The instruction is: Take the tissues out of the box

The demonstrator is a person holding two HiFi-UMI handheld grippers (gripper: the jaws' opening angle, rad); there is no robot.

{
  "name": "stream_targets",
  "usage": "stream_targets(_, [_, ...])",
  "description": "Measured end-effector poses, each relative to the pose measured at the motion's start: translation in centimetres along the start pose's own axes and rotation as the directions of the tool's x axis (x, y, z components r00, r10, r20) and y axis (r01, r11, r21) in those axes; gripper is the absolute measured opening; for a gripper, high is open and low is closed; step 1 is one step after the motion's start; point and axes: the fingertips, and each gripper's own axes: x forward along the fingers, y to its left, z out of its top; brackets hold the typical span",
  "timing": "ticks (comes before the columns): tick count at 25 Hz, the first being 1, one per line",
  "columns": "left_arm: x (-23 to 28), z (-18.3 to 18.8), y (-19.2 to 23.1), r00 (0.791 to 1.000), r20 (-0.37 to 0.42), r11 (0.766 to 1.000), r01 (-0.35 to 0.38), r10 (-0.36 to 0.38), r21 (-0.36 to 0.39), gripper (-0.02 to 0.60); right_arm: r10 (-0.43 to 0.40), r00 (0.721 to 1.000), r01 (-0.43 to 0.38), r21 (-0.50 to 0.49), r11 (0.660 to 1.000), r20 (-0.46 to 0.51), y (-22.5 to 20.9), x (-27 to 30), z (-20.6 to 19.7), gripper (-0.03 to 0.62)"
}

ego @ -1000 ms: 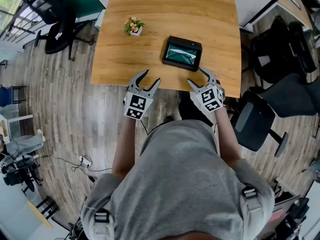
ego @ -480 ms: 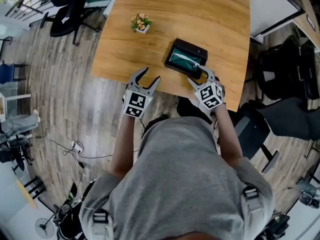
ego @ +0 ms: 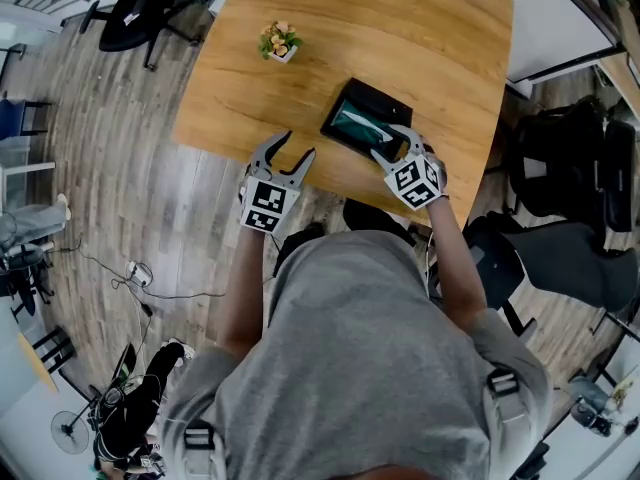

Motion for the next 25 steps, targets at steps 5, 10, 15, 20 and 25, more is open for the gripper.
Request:
stream_targets(5, [0.8, -0.7, 0.6, 1.000, -0.021, 1.000, -0.012, 0.012, -0.023, 0.241, 0.055, 0.998, -0.055, 0.087, 0.995, 0.007, -0.9, 1.9, -0.1, 0.268])
stream_targets(10, [1.3, -1.7, 1.1, 0.999, -0.040, 0.999, -0.018, 0.016, -0.049, 0.241, 0.084, 0.995, -0.082, 0.044, 0.996, -0.054, -1.0, 4.1, -0.6, 0.268])
stream_targets(15, [1.6, -2.8, 2.2, 0.998, -0.057, 0.997, -0.030, 0.026, -0.073, 0.241, 0.115, 0.987, -0.119, -0.028, 0.993, -0.114, -0.6, 6.6, -0.8, 0.262])
stream_targets(20, [1.5, -3.7, 2.6, 0.997, -0.073, 0.995, -0.032, 0.025, -0.094, 0.241, 0.126, 0.979, -0.134, -0.038, 0.990, -0.163, -0.5, 8.1, -0.9, 0.245])
stream_targets(25, [1.5, -4.2, 2.3, 0.996, -0.082, 0.994, -0.031, 0.022, -0.106, 0.241, 0.154, 0.966, -0.164, -0.031, 0.986, -0.208, -0.1, 8.9, -1.5, 0.198])
